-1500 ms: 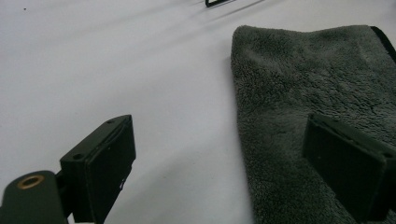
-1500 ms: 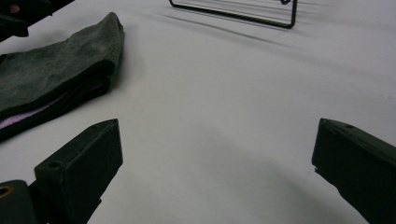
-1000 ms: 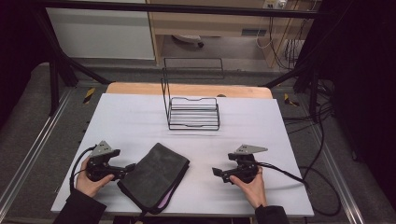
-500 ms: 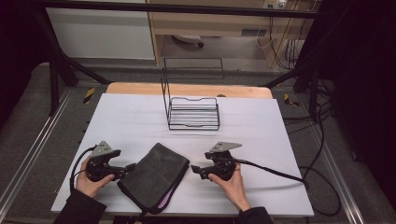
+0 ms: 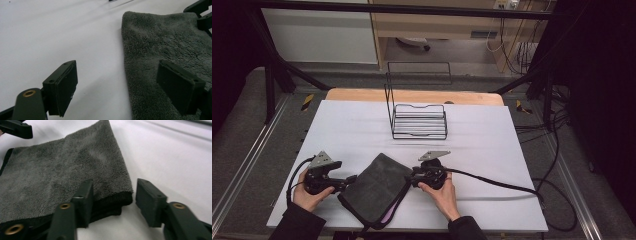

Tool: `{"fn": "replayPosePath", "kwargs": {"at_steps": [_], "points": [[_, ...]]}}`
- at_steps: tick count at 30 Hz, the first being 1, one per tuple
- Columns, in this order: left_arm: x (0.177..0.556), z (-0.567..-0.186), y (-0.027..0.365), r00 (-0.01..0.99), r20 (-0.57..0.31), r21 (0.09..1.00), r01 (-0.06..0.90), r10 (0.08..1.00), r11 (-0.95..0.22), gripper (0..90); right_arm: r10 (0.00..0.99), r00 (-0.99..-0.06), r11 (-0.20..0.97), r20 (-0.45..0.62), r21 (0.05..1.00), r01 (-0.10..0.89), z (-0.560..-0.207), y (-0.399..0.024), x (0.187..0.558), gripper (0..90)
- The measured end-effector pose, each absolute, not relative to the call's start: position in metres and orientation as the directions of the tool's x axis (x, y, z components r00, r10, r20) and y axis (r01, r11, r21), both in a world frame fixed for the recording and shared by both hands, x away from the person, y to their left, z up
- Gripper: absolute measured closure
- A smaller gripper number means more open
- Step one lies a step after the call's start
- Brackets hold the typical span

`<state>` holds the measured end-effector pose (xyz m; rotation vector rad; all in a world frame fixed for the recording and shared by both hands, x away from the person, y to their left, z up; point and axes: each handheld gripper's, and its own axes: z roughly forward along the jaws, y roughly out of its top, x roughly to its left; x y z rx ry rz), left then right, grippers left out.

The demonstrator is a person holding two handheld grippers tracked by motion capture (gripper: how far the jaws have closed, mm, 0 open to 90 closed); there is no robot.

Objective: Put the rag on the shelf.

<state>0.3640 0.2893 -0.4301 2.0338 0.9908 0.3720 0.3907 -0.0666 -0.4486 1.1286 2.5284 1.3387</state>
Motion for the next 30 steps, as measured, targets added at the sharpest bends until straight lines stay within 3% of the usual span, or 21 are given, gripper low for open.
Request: {"fn": "replayPosePath", "kwargs": {"at_steps": [15, 25, 30], "points": [[0.364, -0.431, 0.288, 0.645, -0.093, 0.778, 0.522, 0.759, -0.348, 18.4, 0.622, -0.711, 0.350, 0.329, 0.695, 0.628, -0.451, -0.066, 0.388, 75.7], [0.362, -0.430, 0.281, 0.666, -0.104, 0.770, 0.524, 0.739, -0.364, 22.6, 0.627, -0.723, 0.372, 0.289, 0.705, 0.604, -0.435, -0.074, 0.388, 77.6], [0.360, -0.430, 0.271, 0.687, -0.126, 0.755, 0.534, 0.715, -0.381, 31.3, 0.651, -0.713, 0.383, 0.260, 0.698, 0.605, -0.423, -0.094, 0.392, 77.3]]}}
